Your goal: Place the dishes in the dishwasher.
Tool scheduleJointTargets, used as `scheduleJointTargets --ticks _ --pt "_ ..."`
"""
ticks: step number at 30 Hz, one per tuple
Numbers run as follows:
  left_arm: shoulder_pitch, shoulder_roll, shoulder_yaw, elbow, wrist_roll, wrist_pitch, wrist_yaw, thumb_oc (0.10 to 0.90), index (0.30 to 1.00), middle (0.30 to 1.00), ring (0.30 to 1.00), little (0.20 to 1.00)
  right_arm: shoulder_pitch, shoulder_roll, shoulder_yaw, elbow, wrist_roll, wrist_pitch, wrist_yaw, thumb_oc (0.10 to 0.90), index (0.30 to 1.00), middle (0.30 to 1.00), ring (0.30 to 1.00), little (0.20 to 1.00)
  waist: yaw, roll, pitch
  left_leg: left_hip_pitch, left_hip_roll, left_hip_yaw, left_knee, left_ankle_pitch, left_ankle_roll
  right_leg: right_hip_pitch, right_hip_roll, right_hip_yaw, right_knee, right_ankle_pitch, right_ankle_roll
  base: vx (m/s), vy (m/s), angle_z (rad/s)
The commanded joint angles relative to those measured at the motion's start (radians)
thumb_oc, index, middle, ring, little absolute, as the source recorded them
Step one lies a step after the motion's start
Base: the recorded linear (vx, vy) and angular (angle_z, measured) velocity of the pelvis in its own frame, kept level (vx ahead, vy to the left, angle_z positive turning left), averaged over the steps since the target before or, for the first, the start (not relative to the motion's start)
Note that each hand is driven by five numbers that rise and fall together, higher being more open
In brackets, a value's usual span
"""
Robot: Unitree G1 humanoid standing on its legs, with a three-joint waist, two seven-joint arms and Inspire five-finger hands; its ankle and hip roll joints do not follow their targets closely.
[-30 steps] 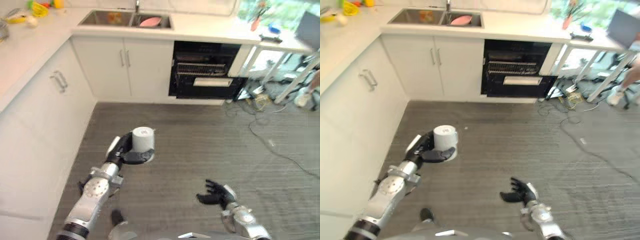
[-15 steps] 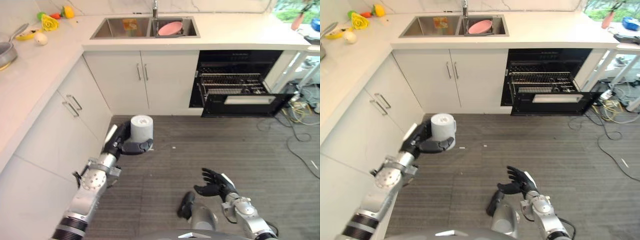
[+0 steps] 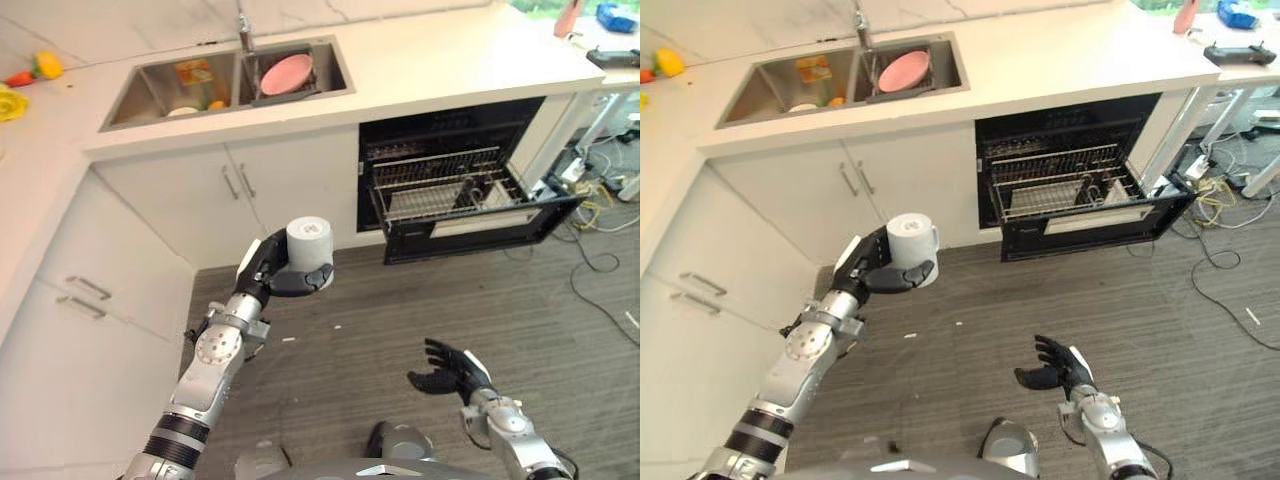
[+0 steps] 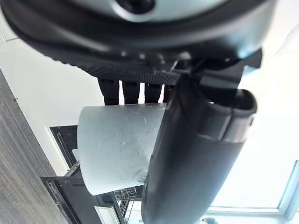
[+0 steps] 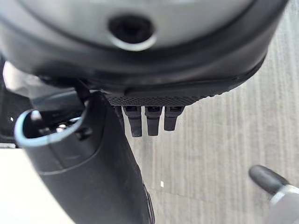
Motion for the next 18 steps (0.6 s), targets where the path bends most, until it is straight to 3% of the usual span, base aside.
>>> scheduleJointTargets --ticks 1,2,3,4,6,8,9,10,11,12,13,14,15,17,18 --pt "-0.06 0.033 0.038 -0.121 -0.003 -0.09 0.016 0.4 0.3 0.3 0.3 0.3 -0.054 -0.054 0.014 -0.107 0.008 -0.073 0.002 0.8 0.9 0.9 0.9 0.9 0.023 0.051 -0.046 0.159 -0.02 -0.006 -0.538 -0.062 0.069 0.015 0.064 -0.155 -0.168 0.006 0.111 0.5 0.181 -0.61" --pt "-0.032 0.037 0.052 -0.122 -0.006 -0.089 0.019 0.4 0.3 0.3 0.3 0.3 -0.062 -0.044 0.034 -0.101 0.003 -0.075 0.005 0.8 0.9 0.9 0.9 0.9 0.054 0.045 -0.05 0.118 0.022 -0.091 -0.704 -0.021 0.086 0.05 0.063 -0.097 -0.183 -0.025 0.119 0.48 0.159 -0.7" --pt "-0.031 0.038 0.053 -0.123 -0.006 -0.088 0.019 0.4 0.3 0.3 0.3 0.3 -0.063 -0.043 0.035 -0.099 0.002 -0.076 0.005 0.8 0.9 0.9 0.9 0.9 0.055 0.043 -0.051 0.122 0.02 -0.088 -0.715 -0.013 0.086 0.049 0.062 -0.096 -0.183 -0.024 0.117 0.66 0.164 -1.18" --pt "-0.016 0.045 0.056 -0.122 -0.008 -0.097 0.025 0.4 0.3 0.3 0.3 0.3 -0.067 -0.033 0.045 -0.093 -0.002 -0.08 0.004 0.8 0.9 0.9 0.9 0.9 0.066 0.047 -0.042 0.101 0.083 -0.178 -0.825 0.087 0.063 0.081 0.057 -0.034 -0.168 -0.041 0.129 0.32 0.068 -1.15" --pt "-0.011 0.049 0.061 -0.124 -0.004 -0.098 0.027 0.4 0.3 0.3 0.3 0.3 -0.068 -0.032 0.04 -0.088 -0.001 -0.081 0.003 0.8 0.9 0.9 0.9 0.9 0.063 0.049 -0.038 0.102 0.1 -0.164 -0.858 0.125 0.051 0.102 0.053 -0.02 -0.165 -0.051 0.138 0.43 0.091 -0.9" --pt "0.007 0.052 0.079 -0.133 -0.004 -0.096 0.023 0.4 0.3 0.3 0.3 0.3 -0.067 -0.033 0.04 -0.09 -0.009 -0.083 0.015 0.8 0.9 0.9 0.9 0.9 0.066 0.076 -0.049 0.148 0.089 -0.155 -0.897 0.098 0.054 0.12 0.051 0.017 -0.133 -0.086 0.16 0.51 0.198 -0.62" --pt "0.007 0.048 0.077 -0.132 -0.007 -0.095 0.02 0.4 0.3 0.3 0.3 0.3 -0.062 -0.035 0.038 -0.09 -0.018 -0.078 0.019 0.8 0.9 0.9 0.9 0.9 0.068 0.083 -0.06 0.16 0.057 -0.152 -0.904 0.083 0.061 0.132 0.024 0.021 -0.097 -0.089 0.172 0.59 0.393 -0.98" --pt "0.0 0.054 0.071 -0.135 0.006 -0.093 0.012 0.4 0.3 0.3 0.3 0.3 -0.059 -0.028 0.03 -0.091 -0.038 -0.072 0.024 0.8 0.9 0.9 0.9 0.9 0.067 0.09 -0.059 0.187 -0.008 -0.149 -0.906 0.043 0.094 0.12 -0.042 0.026 0.036 -0.085 0.183 0.44 0.331 -0.83" --pt "0.0 0.054 0.071 -0.135 0.006 -0.092 0.012 0.4 0.3 0.3 0.3 0.3 -0.059 -0.028 0.029 -0.091 -0.039 -0.071 0.024 0.8 0.9 0.9 0.9 0.9 0.068 0.086 -0.058 0.189 -0.015 -0.146 -0.907 0.041 0.098 0.114 -0.053 0.03 0.051 -0.091 0.188 0.38 0.339 -0.49" --pt "-0.006 0.061 0.07 -0.135 0.01 -0.09 0.007 0.4 0.3 0.3 0.3 0.3 -0.06 -0.019 0.027 -0.094 -0.045 -0.068 0.025 0.8 0.9 0.9 0.9 0.9 0.066 0.084 -0.055 0.211 -0.047 -0.127 -0.913 0.012 0.129 0.087 -0.1 0.034 0.139 -0.066 0.205 0.24 0.226 -0.25" --pt "-0.008 0.067 0.068 -0.134 0.016 -0.09 0.007 0.4 0.3 0.3 0.3 0.3 -0.065 -0.012 0.027 -0.099 -0.054 -0.067 0.025 0.8 0.9 0.9 0.9 0.9 0.058 0.085 -0.052 0.242 -0.081 -0.112 -0.924 -0.016 0.163 0.057 -0.147 0.035 0.228 -0.003 0.229 0.45 0.41 -0.28" --pt "-0.018 0.08 0.062 -0.133 0.024 -0.091 0.016 0.4 0.3 0.3 0.3 0.3 -0.08 -0.003 0.036 -0.107 -0.058 -0.066 0.029 0.8 0.9 0.9 0.9 0.9 0.045 0.075 -0.03 0.27 -0.141 -0.103 -0.929 -0.047 0.225 -0.041 -0.216 0.095 0.408 0.099 0.266 0.43 0.386 -0.21" --pt "-0.021 0.085 0.065 -0.133 0.026 -0.09 0.016 0.4 0.3 0.3 0.3 0.3 -0.088 0.002 0.035 -0.115 -0.066 -0.065 0.025 0.8 0.9 0.9 0.9 0.9 0.043 0.078 -0.025 0.294 -0.156 -0.083 -0.944 -0.063 0.246 -0.089 -0.238 0.1 0.486 0.122 0.281 0.3 0.298 -0.25" --pt "-0.019 0.087 0.069 -0.136 0.025 -0.089 0.017 0.4 0.3 0.3 0.3 0.3 -0.093 0.005 0.035 -0.123 -0.072 -0.065 0.023 0.8 0.9 0.9 0.9 0.9 0.048 0.082 -0.022 0.316 -0.172 -0.064 -0.965 -0.075 0.262 -0.13 -0.263 0.095 0.533 0.13 0.291 0.22 0.12 -0.5" --pt "-0.018 0.088 0.078 -0.145 0.02 -0.094 0.017 0.4 0.3 0.3 0.3 0.3 -0.095 0.004 0.031 -0.15 -0.069 -0.065 0.023 0.8 0.9 0.9 0.9 0.9 0.045 0.091 -0.03 0.335 -0.179 -0.054 -1.001 -0.077 0.254 -0.138 -0.262 0.036 0.438 0.1 0.279 0.25 0.068 -0.52"
